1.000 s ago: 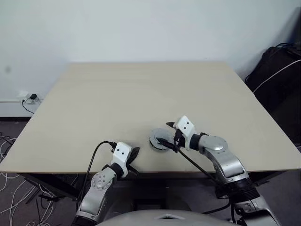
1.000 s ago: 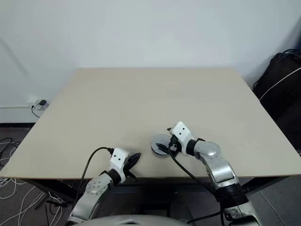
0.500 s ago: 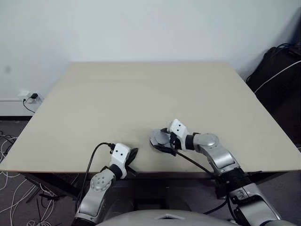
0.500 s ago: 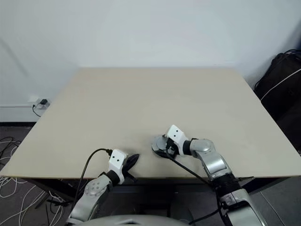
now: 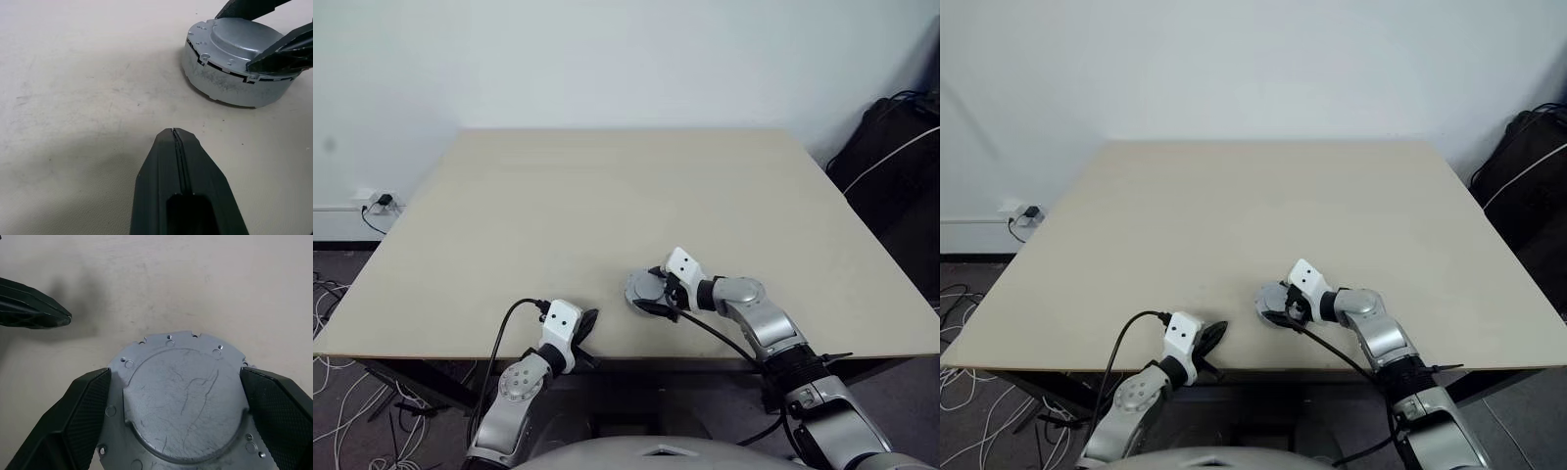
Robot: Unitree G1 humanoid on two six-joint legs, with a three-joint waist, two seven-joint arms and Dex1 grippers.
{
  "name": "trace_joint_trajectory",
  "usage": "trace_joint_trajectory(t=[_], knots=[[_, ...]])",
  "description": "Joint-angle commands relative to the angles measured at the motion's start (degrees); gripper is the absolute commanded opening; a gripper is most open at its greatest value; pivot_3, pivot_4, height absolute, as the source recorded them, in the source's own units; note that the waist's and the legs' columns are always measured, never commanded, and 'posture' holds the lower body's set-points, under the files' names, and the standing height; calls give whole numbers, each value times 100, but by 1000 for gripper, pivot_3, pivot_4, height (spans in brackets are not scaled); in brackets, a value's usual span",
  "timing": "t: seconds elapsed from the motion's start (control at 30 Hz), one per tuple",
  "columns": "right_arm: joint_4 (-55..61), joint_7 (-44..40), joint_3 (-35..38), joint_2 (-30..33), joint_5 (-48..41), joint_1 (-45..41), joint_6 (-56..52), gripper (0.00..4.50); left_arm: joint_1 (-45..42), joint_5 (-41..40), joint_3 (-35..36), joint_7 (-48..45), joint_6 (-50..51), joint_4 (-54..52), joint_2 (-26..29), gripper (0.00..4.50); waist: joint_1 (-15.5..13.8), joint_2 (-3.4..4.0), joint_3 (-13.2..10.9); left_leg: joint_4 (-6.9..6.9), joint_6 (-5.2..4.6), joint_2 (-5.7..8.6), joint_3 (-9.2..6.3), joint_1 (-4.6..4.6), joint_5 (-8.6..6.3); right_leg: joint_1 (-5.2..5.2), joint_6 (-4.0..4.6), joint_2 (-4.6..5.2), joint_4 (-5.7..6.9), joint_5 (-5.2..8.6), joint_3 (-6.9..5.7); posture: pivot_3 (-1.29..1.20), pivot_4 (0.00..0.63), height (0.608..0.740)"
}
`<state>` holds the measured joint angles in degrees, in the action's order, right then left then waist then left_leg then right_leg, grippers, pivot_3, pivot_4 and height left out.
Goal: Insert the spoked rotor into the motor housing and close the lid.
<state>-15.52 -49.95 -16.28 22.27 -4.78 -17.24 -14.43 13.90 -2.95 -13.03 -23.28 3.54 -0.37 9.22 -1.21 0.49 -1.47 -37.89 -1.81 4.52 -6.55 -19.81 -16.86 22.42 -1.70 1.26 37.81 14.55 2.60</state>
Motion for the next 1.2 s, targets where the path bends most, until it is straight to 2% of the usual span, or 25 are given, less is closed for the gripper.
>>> trace_joint_trajectory(t=[0.03,0.13,0.2,0.47,1.2], knots=[[28,30,136,20,-20,-97,-43,4490,-50,-33,4,-7,-27,-297,13,0,1,0,0,0,0,0,0,0,0,0,0,0,0,0,0,0,0,740],[47,59,166,22,-34,-80,-75,3933,-53,-34,1,-15,-28,-297,13,0,0,0,0,0,0,0,0,0,0,0,0,0,0,0,0,0,0,740],[66,59,193,19,-54,-69,-88,3283,-51,-33,-4,-18,-27,-298,10,0,0,0,0,0,0,0,0,1,0,-1,0,0,0,0,0,0,0,740],[478,185,392,-99,-307,98,-198,3248,-52,-33,-23,-30,-25,-287,-3,0,-5,0,0,0,0,0,0,-1,0,1,0,0,0,0,0,0,0,740],[541,616,35,-61,328,118,-275,3248,-153,-36,16,-83,-209,58,-13,0,4,1,2,-3,1,0,1,2,1,-1,-2,0,2,-1,0,0,0,740]])
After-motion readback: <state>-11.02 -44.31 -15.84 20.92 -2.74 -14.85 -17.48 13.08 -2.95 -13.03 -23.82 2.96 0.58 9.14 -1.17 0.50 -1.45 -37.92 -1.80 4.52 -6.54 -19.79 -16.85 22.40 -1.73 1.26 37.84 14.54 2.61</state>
